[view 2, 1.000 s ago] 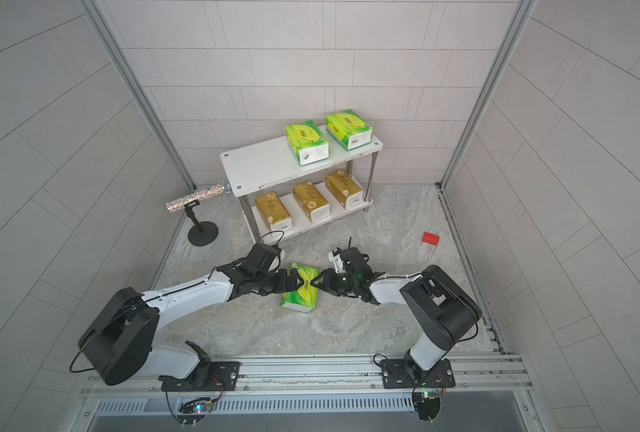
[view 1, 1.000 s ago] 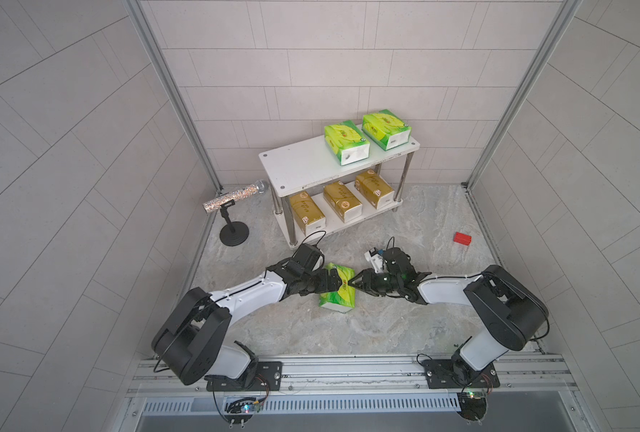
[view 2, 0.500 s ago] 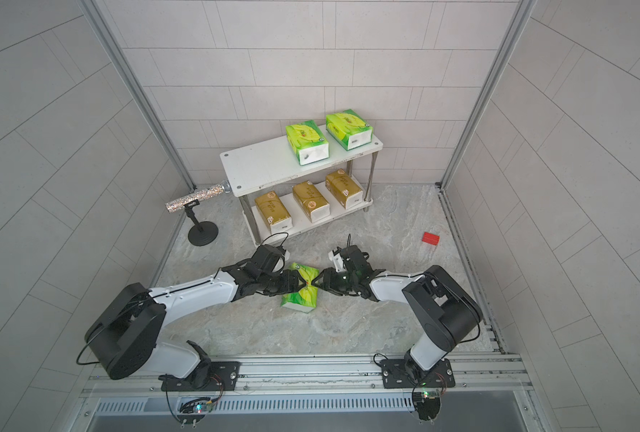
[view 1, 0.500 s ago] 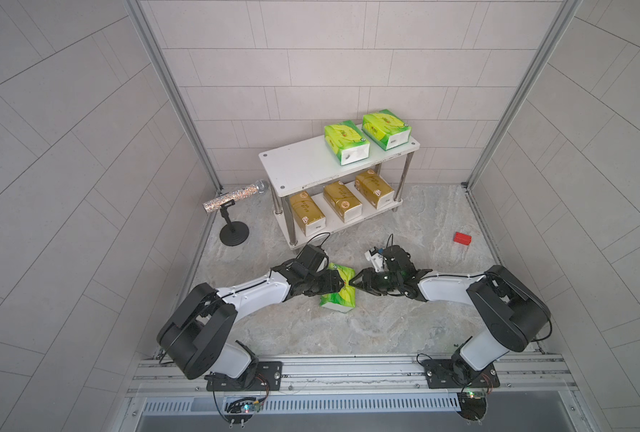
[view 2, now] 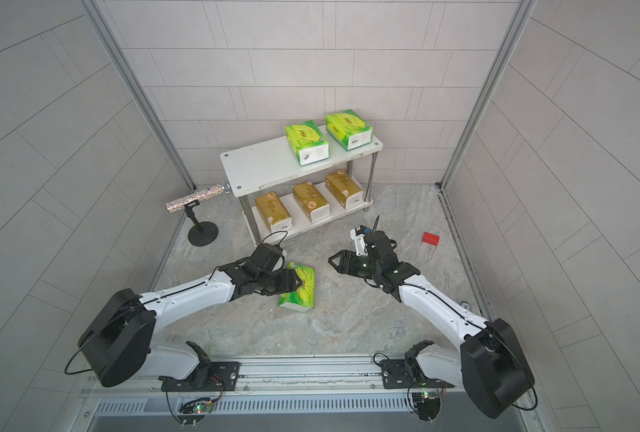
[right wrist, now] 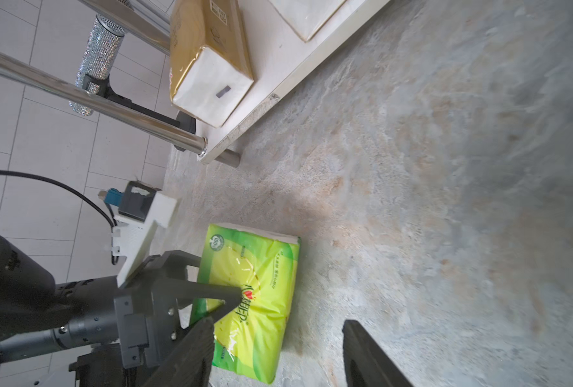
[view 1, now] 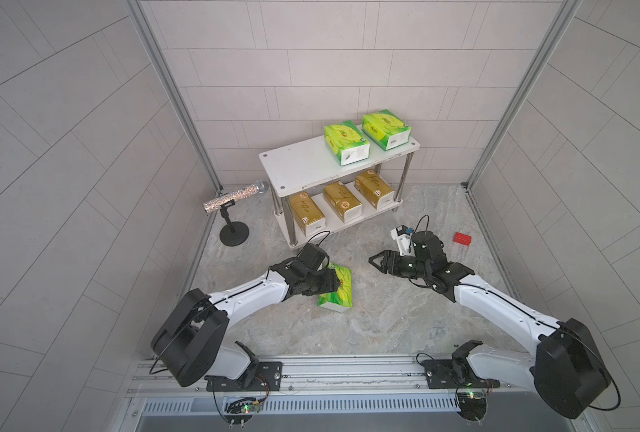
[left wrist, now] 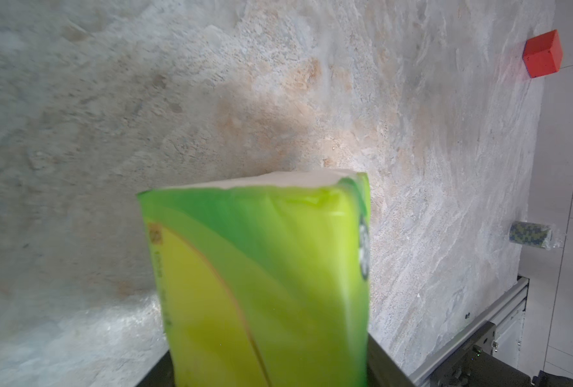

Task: Place the tissue boxes on the shelf by color
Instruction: Pick up the box of tissues from the center of the board.

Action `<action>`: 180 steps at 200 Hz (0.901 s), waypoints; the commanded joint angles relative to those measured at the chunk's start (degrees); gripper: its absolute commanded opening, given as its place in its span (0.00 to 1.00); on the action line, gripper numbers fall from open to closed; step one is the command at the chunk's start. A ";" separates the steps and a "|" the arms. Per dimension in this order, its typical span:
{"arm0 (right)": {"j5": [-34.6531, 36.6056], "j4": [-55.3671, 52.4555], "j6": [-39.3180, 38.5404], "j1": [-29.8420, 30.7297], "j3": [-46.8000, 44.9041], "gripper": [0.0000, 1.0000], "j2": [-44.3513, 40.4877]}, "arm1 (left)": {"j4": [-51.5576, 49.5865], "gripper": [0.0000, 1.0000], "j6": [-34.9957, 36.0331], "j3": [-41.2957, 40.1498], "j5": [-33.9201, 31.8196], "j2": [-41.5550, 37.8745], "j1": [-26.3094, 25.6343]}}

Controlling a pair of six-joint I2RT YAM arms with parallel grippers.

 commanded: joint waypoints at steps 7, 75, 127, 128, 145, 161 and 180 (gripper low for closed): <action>3.24 -6.27 -2.68 -1.44 -2.82 0.65 -1.94 | -3.79 0.64 0.33 4.49 -1.57 -2.58 -0.53; 2.75 -9.14 -4.08 -6.98 -5.57 0.65 -4.90 | -9.73 0.62 -0.61 9.66 -3.68 -7.75 -3.60; 3.00 -10.41 -6.29 -8.08 -5.44 0.65 -3.68 | -18.45 0.61 2.84 21.37 -5.11 -9.95 -6.42; 3.00 -10.41 -6.31 -8.08 -5.33 0.65 -3.60 | -18.55 0.61 2.88 21.60 -5.27 -9.99 -6.47; 2.80 -11.22 -7.08 -8.08 -4.35 0.65 -2.50 | -20.17 0.61 3.06 26.19 -6.57 -10.12 -6.57; 3.08 -11.55 -7.38 -8.08 -2.44 0.65 -2.29 | -21.28 0.60 2.94 30.59 -7.99 -9.85 -6.60; 2.91 -11.94 -7.78 -8.08 -1.65 0.65 -1.91 | -21.29 0.60 2.87 35.55 -9.68 -9.27 -6.61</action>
